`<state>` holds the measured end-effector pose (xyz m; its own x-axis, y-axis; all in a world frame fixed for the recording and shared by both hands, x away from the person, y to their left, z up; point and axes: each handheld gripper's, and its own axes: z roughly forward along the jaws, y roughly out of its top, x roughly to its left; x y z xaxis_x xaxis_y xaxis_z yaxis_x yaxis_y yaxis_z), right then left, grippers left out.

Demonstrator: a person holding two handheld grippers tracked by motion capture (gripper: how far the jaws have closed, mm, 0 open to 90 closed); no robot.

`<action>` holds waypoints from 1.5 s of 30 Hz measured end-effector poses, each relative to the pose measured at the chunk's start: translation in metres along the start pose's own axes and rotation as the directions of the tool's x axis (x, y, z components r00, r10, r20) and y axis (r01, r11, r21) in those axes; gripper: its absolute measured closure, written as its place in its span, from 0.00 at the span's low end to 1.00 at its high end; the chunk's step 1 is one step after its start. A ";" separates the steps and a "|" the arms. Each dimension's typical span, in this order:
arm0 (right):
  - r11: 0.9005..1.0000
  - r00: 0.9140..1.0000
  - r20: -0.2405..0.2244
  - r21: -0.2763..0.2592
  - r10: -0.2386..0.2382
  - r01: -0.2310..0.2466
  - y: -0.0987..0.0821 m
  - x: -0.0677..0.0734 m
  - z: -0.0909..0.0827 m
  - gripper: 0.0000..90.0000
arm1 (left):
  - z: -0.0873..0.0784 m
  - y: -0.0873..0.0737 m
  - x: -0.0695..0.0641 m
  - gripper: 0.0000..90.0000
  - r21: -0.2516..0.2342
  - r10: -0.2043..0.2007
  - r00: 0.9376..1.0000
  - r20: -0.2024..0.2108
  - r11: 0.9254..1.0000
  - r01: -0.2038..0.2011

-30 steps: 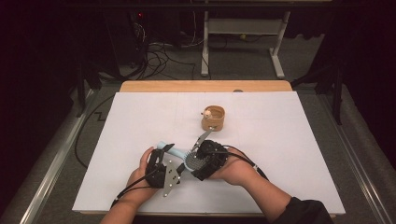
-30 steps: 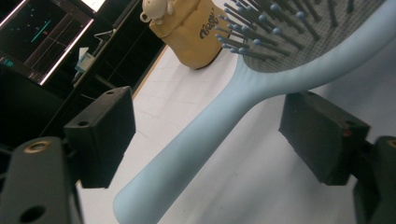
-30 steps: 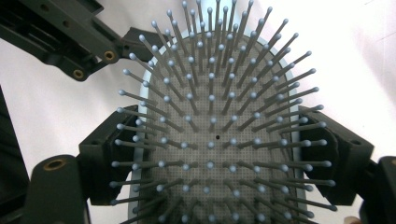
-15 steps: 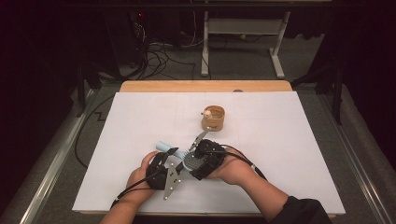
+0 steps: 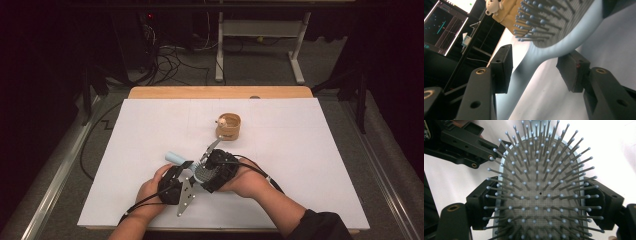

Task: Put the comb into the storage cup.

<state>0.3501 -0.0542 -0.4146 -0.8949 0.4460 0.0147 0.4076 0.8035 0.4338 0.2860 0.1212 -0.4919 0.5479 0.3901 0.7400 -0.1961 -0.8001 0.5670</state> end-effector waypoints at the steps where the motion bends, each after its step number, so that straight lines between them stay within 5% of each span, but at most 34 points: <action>1: 1.000 1.000 -0.002 -0.002 0.000 0.000 0.000 0.000 0.000 0.23 | 0.000 0.000 0.000 0.53 0.000 0.003 1.000 -0.002 1.000 -0.003; 26: 1.000 1.000 -0.002 -0.007 0.010 -0.010 0.002 -0.001 0.003 0.23 | 0.001 0.002 -0.006 0.64 0.007 0.075 0.997 -0.016 0.997 -0.075; 32: 1.000 1.000 -0.011 0.003 0.014 -0.014 0.002 -0.002 0.003 0.23 | 0.002 0.003 -0.008 0.69 0.030 0.134 0.991 -0.020 0.991 -0.133; 45: 0.999 0.998 -0.055 0.004 0.040 -0.040 -0.001 -0.007 0.000 0.22 | 0.002 0.005 -0.010 0.75 0.035 0.181 0.983 -0.018 0.983 -0.180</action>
<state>0.3561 -0.0580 -0.4147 -0.8863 0.4558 0.0816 0.4440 0.7866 0.4291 0.2808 0.1128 -0.4972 0.4888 0.2473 0.8366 -0.2630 -0.8726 0.4116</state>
